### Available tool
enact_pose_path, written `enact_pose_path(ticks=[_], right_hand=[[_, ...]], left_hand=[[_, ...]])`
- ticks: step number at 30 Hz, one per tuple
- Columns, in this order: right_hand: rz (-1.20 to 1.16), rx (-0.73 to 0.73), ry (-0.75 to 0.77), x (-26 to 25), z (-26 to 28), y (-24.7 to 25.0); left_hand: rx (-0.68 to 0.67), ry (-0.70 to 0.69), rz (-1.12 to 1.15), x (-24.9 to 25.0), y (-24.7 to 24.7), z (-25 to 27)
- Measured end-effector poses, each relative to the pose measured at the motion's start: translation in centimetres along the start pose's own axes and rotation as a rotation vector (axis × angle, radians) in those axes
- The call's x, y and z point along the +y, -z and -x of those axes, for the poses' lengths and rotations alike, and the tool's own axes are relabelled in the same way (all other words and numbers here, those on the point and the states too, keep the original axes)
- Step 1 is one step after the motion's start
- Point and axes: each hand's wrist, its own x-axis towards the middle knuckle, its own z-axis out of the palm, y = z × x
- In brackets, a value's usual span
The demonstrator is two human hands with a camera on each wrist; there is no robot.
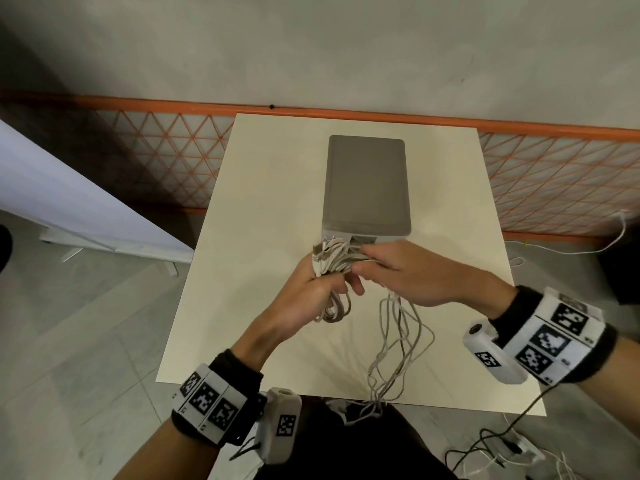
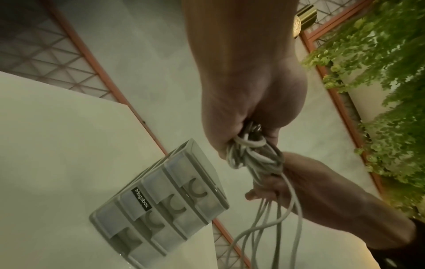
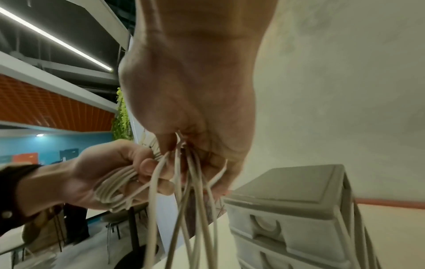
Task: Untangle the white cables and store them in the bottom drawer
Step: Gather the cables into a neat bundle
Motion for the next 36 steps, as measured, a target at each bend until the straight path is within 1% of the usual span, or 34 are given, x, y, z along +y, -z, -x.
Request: enact_pose_path(ticks=[3,6,9,11,13,16,19,21,25,27,30,33,36], right_hand=[[-0.026,0.070,0.007,0.2,-0.2,-0.1],[-0.042,0.082,0.027,0.0,-0.5,0.4],[-0.090,0.109,0.026,-0.1,-0.6,1.2],[-0.177,0.095,0.005,-0.1,-0.6,1.5],[-0.205,0.092,-0.026,-0.1,-0.8,1.7],[-0.150,0.148,-0.059,-0.4,-1.0,1.9],[-0.166,0.163,-0.067,-1.0,-1.1,2.0],[-0.095,0.184,-0.064,-1.2,-1.2,1.9],[0.055,0.261,-0.033,-0.9,-1.4,1.3],[0.124,0.277,-0.024,-0.8,-1.5,0.9],[0.167,0.298,-0.009,-0.7,-1.5,0.5],[0.161,0.326,-0.005,-0.6,-1.8,0.3],[0.012,0.387,0.026,-0.9,-1.8,0.1]], left_hand=[[-0.028,-0.009,0.008,0.1,-0.2,-0.1],[-0.088,-0.020,-0.010,0.2,0.1,-0.5],[-0.168,-0.026,0.102,0.2,0.3,-0.3],[-0.185,-0.004,0.191,0.2,0.1,-0.1],[-0.155,0.033,0.267,0.0,-0.4,0.0],[-0.100,0.102,0.301,0.1,-1.2,-0.1],[-0.031,0.132,0.221,0.2,-1.7,-0.3],[0.011,0.135,0.153,0.3,-1.9,-0.2],[-0.002,0.173,0.064,0.5,-2.6,0.1],[-0.007,0.187,0.038,0.5,-2.9,0.1],[0.016,0.186,0.019,0.4,-3.2,0.0],[0.044,0.160,0.023,0.5,-3.4,0.2],[0.102,0.153,0.064,0.7,-3.4,0.2]])
